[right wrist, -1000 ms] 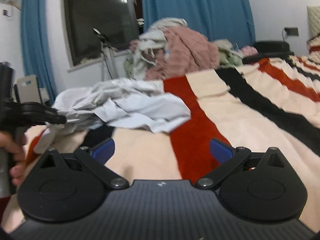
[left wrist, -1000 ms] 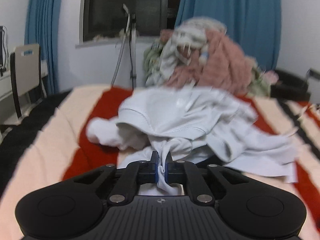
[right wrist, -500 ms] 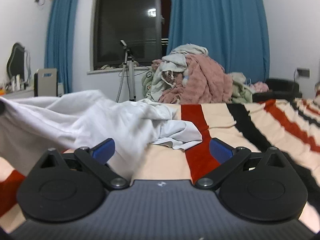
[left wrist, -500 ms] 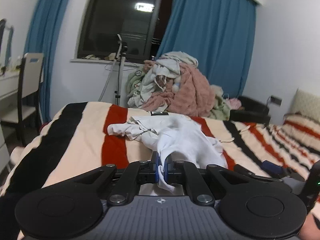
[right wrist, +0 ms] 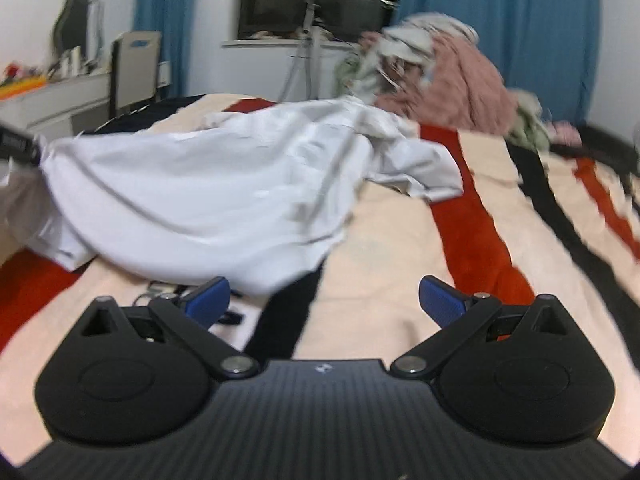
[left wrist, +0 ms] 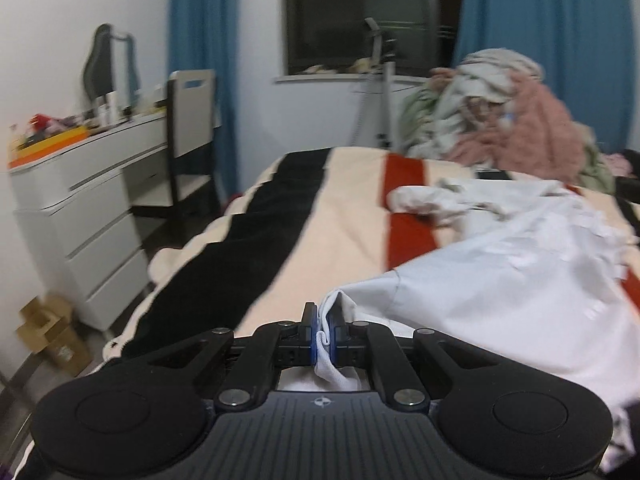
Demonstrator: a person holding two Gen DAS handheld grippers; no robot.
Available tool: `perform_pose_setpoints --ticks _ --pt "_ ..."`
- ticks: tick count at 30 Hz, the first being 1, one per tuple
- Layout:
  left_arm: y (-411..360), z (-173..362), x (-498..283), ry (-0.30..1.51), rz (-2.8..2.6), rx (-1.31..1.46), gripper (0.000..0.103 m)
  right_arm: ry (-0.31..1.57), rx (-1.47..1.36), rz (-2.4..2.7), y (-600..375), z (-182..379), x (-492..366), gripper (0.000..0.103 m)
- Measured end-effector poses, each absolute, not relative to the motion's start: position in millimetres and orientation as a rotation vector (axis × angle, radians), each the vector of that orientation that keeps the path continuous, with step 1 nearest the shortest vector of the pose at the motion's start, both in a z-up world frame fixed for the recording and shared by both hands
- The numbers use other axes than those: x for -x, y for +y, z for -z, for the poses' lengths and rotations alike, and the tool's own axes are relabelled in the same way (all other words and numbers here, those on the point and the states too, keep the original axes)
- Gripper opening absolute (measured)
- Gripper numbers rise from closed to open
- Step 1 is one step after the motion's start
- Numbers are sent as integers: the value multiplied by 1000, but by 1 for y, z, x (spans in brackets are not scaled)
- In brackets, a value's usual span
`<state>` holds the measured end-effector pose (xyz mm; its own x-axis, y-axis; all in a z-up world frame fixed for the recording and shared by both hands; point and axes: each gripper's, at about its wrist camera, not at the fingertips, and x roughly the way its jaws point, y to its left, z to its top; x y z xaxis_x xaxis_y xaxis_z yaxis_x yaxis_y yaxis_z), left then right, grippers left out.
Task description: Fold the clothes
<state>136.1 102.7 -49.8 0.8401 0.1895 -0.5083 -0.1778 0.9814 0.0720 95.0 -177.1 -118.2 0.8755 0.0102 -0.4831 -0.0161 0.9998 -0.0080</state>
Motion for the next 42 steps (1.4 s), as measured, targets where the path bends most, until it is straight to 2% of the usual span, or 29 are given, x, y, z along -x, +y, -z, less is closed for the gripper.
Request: perform_pose_setpoints --ticks 5,8,11,13,15,17,23,28,31,32,34,35,36,38,42 --pt "132 57 -181 539 -296 -38 6 488 -133 26 -203 116 -101 103" --pt "147 66 -196 562 -312 -9 10 474 -130 21 -206 117 -109 103" --pt "140 64 -192 600 -347 -24 24 492 -149 -4 -205 119 -114 103" --pt "134 55 -181 625 -358 2 40 499 -155 -19 -204 120 -116 103" --pt "128 45 -157 622 -314 57 64 501 -136 -25 -200 121 -119 103" --pt "116 38 -131 600 -267 76 71 504 -114 -22 -195 122 -122 103" --pt "41 45 -96 583 121 -71 76 483 -125 17 -204 119 -125 103" --pt "-17 66 -95 551 352 -172 76 467 -130 38 -214 120 -131 103" --pt "-43 85 -97 525 387 -279 72 445 -139 40 -222 119 -135 103" --pt "-48 93 -101 519 347 -336 69 439 -142 37 -225 119 -137 103" --pt "-54 106 -111 513 258 -419 44 429 -136 22 -225 119 -140 103" --pt "-51 108 -115 520 245 -398 21 424 -127 10 -224 120 -141 103" --pt "-39 102 -119 520 238 -320 15 422 -111 -6 -220 120 -143 103" --pt "-11 86 -125 513 223 -138 11 417 -78 -40 -212 122 -145 103" --pt "32 49 -127 430 203 114 10 370 20 -107 -183 124 -156 103"
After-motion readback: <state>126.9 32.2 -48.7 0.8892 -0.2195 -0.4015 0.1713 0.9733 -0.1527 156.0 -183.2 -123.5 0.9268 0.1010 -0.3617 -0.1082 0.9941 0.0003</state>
